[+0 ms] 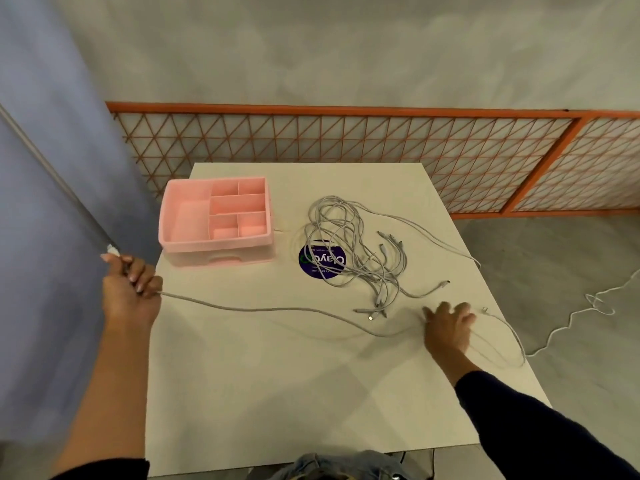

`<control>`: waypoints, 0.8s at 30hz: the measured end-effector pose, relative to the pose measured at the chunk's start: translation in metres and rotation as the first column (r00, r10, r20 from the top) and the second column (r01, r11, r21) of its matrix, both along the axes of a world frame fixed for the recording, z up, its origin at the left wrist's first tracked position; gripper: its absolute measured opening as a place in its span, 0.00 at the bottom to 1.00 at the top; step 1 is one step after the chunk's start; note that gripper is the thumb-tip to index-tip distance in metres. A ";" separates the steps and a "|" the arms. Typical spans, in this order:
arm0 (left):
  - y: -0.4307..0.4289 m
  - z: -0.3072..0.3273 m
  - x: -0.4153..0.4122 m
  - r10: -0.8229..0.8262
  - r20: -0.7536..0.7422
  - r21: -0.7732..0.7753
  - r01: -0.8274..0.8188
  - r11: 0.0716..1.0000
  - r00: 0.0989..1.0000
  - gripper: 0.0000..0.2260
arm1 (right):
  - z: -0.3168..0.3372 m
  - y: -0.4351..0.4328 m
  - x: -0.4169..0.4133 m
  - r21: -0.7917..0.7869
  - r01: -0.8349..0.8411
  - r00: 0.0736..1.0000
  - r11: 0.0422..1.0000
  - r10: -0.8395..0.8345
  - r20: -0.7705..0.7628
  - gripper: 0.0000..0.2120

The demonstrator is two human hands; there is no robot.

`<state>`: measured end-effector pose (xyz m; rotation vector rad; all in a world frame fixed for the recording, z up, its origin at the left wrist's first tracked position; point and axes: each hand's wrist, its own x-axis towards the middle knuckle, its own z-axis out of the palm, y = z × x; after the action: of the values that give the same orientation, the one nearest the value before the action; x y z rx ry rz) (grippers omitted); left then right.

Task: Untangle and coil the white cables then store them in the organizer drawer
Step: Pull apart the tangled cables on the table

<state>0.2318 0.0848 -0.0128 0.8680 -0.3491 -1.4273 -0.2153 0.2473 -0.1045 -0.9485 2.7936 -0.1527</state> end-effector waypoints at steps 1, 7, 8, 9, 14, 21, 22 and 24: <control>0.001 -0.003 -0.004 -0.014 0.031 0.021 0.013 1.000 0.999 0.23 | 0.001 0.001 -0.006 -0.096 0.119 0.992 0.988 -0.123 -0.039 0.21; 0.011 -0.026 -0.040 -0.133 0.126 0.112 0.119 0.987 0.983 0.19 | 0.026 0.000 -0.042 -0.355 0.686 0.725 0.635 -0.636 0.263 0.21; 0.012 -0.028 -0.044 -0.147 0.124 0.114 0.133 0.984 0.981 0.19 | 0.029 0.000 -0.050 -0.356 0.694 0.717 0.625 -0.646 0.263 0.20; 0.013 -0.029 -0.047 -0.155 0.120 0.113 0.141 0.983 0.981 0.19 | 0.032 0.000 -0.057 -0.388 0.683 0.724 0.619 -0.643 0.249 0.19; 0.010 -0.025 -0.054 -0.183 0.101 0.087 0.174 0.981 0.978 0.19 | 0.054 0.007 -0.074 -0.596 0.526 0.799 0.607 -0.592 0.104 0.10; 0.015 -0.024 -0.066 -0.221 0.091 0.084 0.213 0.973 0.971 0.18 | 0.018 0.016 -0.056 -0.477 0.531 0.845 0.701 -0.479 0.237 0.15; 0.016 -0.024 -0.066 -0.219 0.092 0.087 0.211 0.974 0.972 0.18 | 0.013 0.017 -0.053 -0.448 0.527 0.849 0.722 -0.458 0.262 0.15; 0.017 -0.023 -0.064 -0.215 0.095 0.089 0.207 0.974 0.972 0.18 | 0.008 0.015 -0.046 -0.397 0.517 0.854 0.758 -0.426 0.300 0.14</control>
<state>0.1676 0.1017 -0.0357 0.9949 -0.4789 -1.6042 -0.2610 0.2625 -0.0965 -0.2308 2.7910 -0.9732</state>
